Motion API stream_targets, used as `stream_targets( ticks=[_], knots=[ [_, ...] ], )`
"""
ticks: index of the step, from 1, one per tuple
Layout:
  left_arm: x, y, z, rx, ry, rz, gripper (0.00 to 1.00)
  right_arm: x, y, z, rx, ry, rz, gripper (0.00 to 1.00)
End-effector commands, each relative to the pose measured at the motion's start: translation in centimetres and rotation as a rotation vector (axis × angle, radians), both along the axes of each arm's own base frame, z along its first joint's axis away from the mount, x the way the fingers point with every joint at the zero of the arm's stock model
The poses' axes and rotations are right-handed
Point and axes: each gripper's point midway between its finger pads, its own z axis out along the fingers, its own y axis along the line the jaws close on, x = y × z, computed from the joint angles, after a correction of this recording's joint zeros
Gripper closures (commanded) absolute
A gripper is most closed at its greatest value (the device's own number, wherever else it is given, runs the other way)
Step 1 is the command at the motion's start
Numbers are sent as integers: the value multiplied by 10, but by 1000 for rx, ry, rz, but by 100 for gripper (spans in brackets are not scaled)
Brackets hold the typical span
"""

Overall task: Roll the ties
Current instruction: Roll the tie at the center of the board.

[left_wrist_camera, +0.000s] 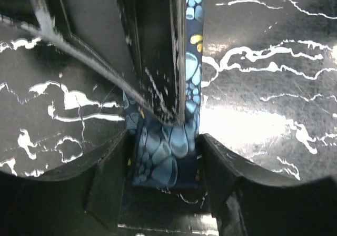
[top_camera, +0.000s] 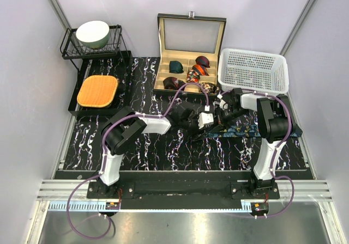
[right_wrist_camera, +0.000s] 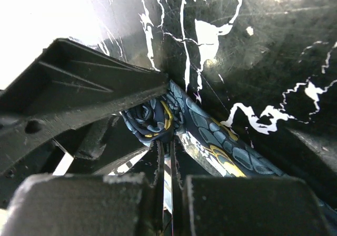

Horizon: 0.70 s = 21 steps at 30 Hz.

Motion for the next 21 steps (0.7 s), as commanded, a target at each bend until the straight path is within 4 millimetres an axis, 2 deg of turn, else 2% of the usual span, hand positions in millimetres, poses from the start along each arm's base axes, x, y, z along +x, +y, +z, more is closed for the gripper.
stream_targets(
  ticks=[1,3,4,6,7,9,10,14,15,21],
  knots=[
    [-47,51,-62,181,241,24,37,10,-20,-34,-195,-76,44,100],
    [-51,49,-51,117,239,4,35,11,-19,-37,-195,-82,44,100],
    [-41,43,-40,45,215,21,29,11,-20,-38,-193,-80,43,100],
    [-43,42,-27,-33,217,17,23,12,-18,-39,-180,-94,47,100],
    [-35,38,-18,-83,216,42,16,9,-14,-37,-154,-83,50,100],
    [-33,39,-15,-122,239,66,10,7,-11,-40,-129,-62,53,100],
    [-24,35,-4,-184,223,91,2,6,-8,-39,-109,-55,58,100],
    [-17,33,15,-309,196,121,1,-1,-6,-45,-82,-2,62,100],
    [-12,30,27,-364,150,112,1,-2,-4,-45,-71,10,62,100],
    [-8,33,22,-391,85,113,1,-5,-5,-50,-64,30,96,100]
  ],
)
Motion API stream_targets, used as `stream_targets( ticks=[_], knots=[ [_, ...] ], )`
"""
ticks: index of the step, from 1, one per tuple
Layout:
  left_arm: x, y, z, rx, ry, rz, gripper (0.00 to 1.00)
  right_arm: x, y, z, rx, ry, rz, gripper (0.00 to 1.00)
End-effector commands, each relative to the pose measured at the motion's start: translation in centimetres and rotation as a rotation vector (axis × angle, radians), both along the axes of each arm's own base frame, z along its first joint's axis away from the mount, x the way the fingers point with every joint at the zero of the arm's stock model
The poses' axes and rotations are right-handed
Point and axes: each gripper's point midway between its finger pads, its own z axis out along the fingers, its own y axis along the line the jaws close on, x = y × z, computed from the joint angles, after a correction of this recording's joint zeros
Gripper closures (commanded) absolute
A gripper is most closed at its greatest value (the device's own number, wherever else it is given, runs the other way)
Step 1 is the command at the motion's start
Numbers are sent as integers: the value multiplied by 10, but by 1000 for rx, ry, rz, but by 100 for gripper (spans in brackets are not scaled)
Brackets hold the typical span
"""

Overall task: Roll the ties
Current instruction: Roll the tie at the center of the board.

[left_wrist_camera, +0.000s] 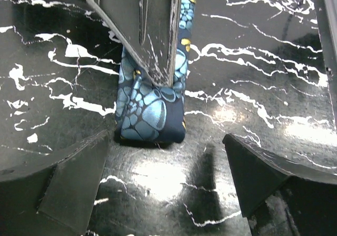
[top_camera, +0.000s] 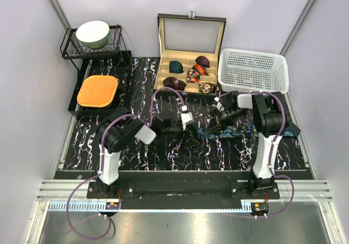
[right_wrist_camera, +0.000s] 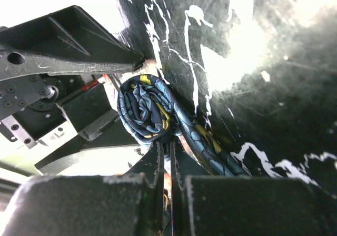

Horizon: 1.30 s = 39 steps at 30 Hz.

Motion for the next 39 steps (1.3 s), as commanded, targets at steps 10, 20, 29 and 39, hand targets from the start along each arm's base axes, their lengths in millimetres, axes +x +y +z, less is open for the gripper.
stream_targets(
  ticks=[10,20,29,39],
  knots=[
    [7,22,81,-113,-308,119,1,-4,-18,-43,-136,-77,142,100],
    [-11,6,78,-232,-206,35,1,-8,-12,-39,-119,-104,203,100],
    [17,-15,26,-173,-284,74,1,-7,-12,-38,-118,-109,207,100],
    [9,-30,-6,-76,-396,-12,12,-10,-9,-33,-88,-96,211,100]
  ],
)
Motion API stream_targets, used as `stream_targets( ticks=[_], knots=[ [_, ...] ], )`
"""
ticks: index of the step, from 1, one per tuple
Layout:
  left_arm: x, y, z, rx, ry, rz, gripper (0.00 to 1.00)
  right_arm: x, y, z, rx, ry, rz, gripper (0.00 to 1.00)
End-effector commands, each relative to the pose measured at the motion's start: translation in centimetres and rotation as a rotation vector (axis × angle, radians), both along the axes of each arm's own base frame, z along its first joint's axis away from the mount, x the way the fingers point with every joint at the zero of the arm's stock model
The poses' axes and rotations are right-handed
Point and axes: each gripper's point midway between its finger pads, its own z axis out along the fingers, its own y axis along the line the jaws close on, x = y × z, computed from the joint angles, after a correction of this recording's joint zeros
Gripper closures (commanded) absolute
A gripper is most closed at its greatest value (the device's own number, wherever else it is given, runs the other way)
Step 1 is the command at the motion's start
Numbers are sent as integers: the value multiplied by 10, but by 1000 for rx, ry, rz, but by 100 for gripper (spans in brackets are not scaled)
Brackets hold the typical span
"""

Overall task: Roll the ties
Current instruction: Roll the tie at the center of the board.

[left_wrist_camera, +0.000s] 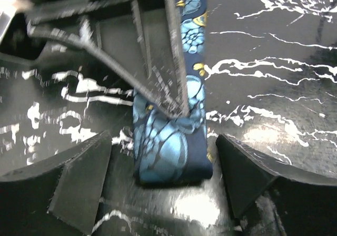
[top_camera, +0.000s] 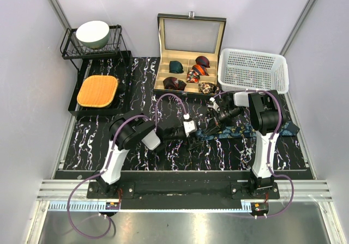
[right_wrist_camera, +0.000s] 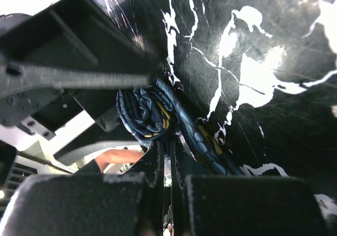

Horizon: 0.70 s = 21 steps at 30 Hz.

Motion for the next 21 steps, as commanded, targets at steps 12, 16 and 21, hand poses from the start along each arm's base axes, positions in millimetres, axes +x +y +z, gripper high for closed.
stream_targets(
  ticks=[12,16,21],
  knots=[
    [-6,13,-44,196,-138,-5,78,0,-9,-16,-82,-86,67,100],
    [-8,21,-48,248,-107,2,80,1,-10,-17,-94,-80,71,100],
    [-18,26,-45,297,-57,-27,66,13,-9,-17,-110,-121,46,100]
  ],
)
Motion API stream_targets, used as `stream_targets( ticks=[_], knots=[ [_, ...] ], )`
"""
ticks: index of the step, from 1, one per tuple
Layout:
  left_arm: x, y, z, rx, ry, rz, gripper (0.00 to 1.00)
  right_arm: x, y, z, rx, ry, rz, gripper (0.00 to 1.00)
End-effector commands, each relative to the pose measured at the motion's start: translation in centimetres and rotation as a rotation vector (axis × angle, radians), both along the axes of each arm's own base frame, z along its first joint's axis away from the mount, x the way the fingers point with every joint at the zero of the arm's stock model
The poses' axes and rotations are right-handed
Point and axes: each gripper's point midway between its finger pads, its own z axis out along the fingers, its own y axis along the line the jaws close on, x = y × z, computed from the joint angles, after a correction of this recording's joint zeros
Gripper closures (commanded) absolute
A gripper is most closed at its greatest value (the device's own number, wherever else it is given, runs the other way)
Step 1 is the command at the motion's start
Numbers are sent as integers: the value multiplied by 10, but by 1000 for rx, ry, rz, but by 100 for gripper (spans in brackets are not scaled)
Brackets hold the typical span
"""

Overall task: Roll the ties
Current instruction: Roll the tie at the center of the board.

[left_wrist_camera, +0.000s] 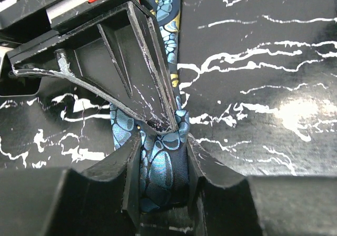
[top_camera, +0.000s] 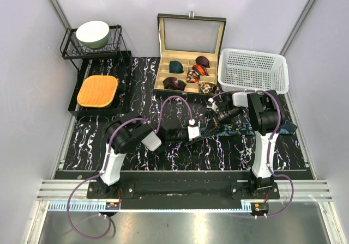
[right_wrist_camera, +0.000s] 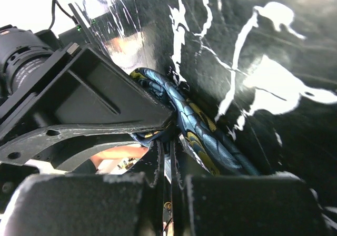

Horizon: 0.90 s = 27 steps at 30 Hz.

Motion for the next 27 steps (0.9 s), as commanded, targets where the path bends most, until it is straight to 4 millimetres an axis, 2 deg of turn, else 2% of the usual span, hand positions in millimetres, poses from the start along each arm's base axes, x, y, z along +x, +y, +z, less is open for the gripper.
stream_targets(
  ticks=[1,3,6,8,9,11,12,13,17,19,22,25,27],
  knots=[
    [-13,34,-43,207,120,38,62,20,-9,-17,-103,-132,23,100],
    [-17,36,-44,224,146,29,57,26,-7,-12,-91,-149,17,100],
    [-23,39,-53,239,216,6,57,32,-4,2,-65,-195,19,100],
    [-27,40,-59,256,250,-6,61,34,-3,11,-51,-229,24,100],
    [-29,41,-60,257,268,-20,67,34,-3,12,-51,-236,27,100],
    [-30,42,-61,256,274,-27,68,31,-4,11,-54,-221,33,100],
    [-28,43,-58,250,269,-23,65,30,-5,9,-58,-216,37,100],
    [-27,42,-55,237,274,-18,51,29,-6,5,-70,-214,41,100],
    [-16,38,-35,188,259,18,29,25,-9,-12,-108,-180,48,100],
    [-8,34,-19,138,231,41,11,25,-11,-17,-122,-173,47,100],
    [5,27,-7,123,218,74,7,24,-11,-19,-124,-161,42,100],
    [10,24,-12,157,220,87,7,23,-9,-18,-117,-162,45,100],
    [13,20,-20,187,235,92,11,22,-8,-16,-112,-159,41,100]
  ],
)
